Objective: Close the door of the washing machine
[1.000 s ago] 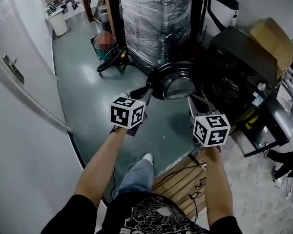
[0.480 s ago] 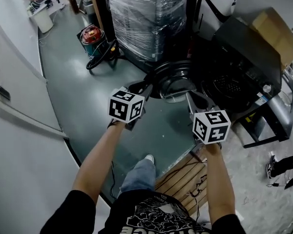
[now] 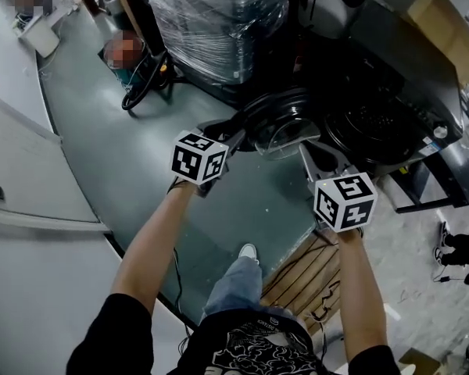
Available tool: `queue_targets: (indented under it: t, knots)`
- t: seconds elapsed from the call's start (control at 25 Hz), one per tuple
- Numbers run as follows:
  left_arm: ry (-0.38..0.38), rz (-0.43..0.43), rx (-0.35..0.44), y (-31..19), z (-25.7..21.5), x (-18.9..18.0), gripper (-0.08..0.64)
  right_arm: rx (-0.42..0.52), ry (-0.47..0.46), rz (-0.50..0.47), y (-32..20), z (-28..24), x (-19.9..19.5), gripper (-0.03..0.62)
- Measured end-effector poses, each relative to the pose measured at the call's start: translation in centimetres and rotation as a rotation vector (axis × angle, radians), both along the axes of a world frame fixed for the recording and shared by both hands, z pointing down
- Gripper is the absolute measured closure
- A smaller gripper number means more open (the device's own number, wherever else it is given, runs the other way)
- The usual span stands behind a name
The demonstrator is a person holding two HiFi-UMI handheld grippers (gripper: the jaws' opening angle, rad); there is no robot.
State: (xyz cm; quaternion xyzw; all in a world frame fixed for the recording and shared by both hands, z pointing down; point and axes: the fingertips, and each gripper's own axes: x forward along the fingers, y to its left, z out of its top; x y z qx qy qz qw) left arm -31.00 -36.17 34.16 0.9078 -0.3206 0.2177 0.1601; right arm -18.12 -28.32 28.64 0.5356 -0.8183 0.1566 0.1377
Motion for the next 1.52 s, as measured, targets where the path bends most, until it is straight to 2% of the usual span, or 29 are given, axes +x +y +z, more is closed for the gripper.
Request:
queue_targets:
  t: [0.16,0.56,0.84,1.32,1.52]
  knots:
    - [-0.032,0.054,-0.03,-2.4,2.6,0.1,0.409,-0.041,-0.016,0.013,-1.6,1.3,-0.2,0.569]
    - [-0.123,0.134,-0.093,-7.0,8.9,0.2,0.382,-0.129,0.011,0.004,-3.3,3.2,0.1,0.569]
    - [-0.175,0.214,-0.049,-9.5,12.2,1.3,0.373,-0.156,-0.033,0.009,-3.5,4.5,0.5,0.569]
    - [-0.281,0.356,-0.06,-12.4,17.5,1.0,0.367,-0.213,-0.023,0.011,-4.2,6.5,0.6,0.569]
    - [-0.295,0.416,-0.061,-12.9,18.5,1.9,0.367,-0.235,-0.025,0.014,-4.4,7.5,1.1,0.569]
